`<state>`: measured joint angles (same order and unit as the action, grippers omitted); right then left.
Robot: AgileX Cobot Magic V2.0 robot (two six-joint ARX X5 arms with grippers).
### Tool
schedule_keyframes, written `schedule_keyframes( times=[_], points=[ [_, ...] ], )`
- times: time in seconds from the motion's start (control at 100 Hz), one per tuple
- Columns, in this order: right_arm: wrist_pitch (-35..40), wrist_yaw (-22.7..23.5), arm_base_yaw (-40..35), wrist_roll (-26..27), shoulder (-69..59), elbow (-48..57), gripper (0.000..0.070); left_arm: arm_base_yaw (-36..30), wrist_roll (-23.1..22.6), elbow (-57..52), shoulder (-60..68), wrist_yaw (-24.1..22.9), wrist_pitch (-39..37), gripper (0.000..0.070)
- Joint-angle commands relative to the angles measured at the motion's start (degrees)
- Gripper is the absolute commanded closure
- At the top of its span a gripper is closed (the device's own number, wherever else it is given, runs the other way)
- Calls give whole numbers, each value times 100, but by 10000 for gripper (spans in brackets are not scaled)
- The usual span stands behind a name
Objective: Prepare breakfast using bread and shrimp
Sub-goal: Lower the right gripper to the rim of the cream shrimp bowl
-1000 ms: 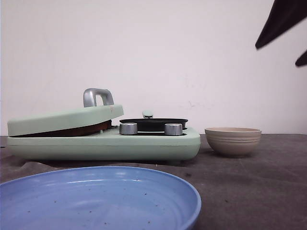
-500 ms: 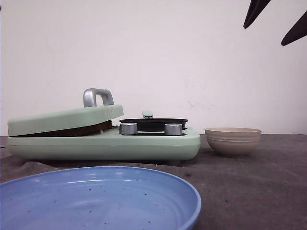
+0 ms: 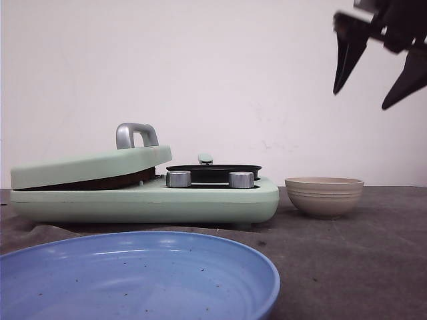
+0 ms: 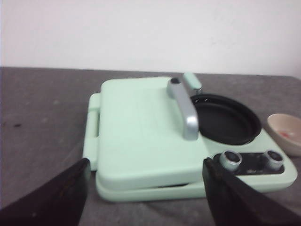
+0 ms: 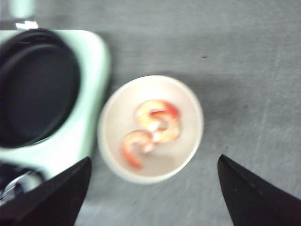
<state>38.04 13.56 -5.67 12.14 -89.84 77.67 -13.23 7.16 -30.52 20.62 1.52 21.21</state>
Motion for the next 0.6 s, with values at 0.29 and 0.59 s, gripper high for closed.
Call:
schedule_keyframes(
  times=[0.29,0.59],
  points=[
    [-422,-4,210,-125,-1401,282,181,-4,-31,72,-175,-50,-4,307],
    [-717,20,256,-125,-2011,282,181,-4,-31,72,-173,-52,-4,307]
  ],
)
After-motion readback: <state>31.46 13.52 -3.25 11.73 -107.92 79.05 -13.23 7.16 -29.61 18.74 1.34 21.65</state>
